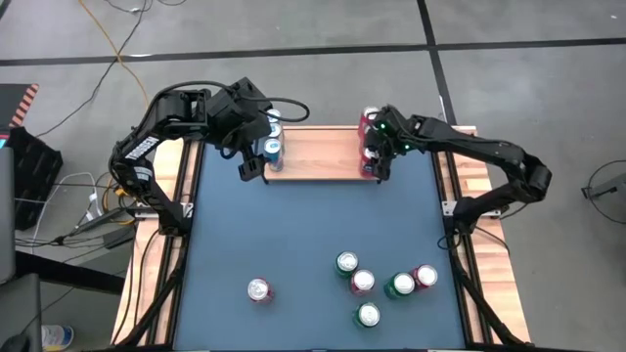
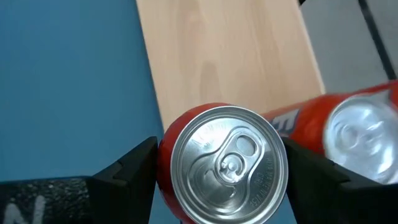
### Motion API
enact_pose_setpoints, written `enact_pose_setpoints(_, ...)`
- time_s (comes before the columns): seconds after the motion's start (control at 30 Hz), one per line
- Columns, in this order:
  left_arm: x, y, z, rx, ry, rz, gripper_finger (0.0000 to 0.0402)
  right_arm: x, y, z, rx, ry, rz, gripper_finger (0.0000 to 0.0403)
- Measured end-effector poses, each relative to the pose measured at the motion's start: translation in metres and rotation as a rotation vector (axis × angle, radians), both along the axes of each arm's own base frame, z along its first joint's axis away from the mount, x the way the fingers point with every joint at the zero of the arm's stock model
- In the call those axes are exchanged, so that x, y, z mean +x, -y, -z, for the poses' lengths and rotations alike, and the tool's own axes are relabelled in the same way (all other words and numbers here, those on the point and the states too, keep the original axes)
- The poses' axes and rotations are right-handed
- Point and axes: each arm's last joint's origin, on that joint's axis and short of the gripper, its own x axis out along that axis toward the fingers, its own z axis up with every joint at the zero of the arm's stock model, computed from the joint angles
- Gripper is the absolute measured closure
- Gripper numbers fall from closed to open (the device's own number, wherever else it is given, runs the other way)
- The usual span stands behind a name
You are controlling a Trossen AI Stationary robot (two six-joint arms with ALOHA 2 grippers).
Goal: Place canned beverage on shelf
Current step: Put the red soda can on the shelf aligned with the other red soda cans
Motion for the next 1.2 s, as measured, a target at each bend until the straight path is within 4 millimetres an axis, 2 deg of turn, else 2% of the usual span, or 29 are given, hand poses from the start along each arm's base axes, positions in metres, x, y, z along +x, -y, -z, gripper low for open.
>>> enact_pose_setpoints(0.3, -0.0001, -0.0003, 0.0, 0.008, -0.002, -0.006, 0.004, 0.0007, 0.001, 0.0089, -0.048, 0.019, -0.011, 0.0128)
enact_pose_setpoints(0.9, -0.0001, -0.0003, -0.0001, 0.005, 0.0, -0.012, 0.004, -0.0022, -0.001, 0.0104, -0.043, -0.023, -0.04, 0.0127)
enact_pose_setpoints(1.2, -0.0001, -0.0003, 0.0, 0.005, 0.0, -0.012, 0.004, -0.0033, -0.0018, 0.0113, -0.056, -0.051, -0.037, 0.0088)
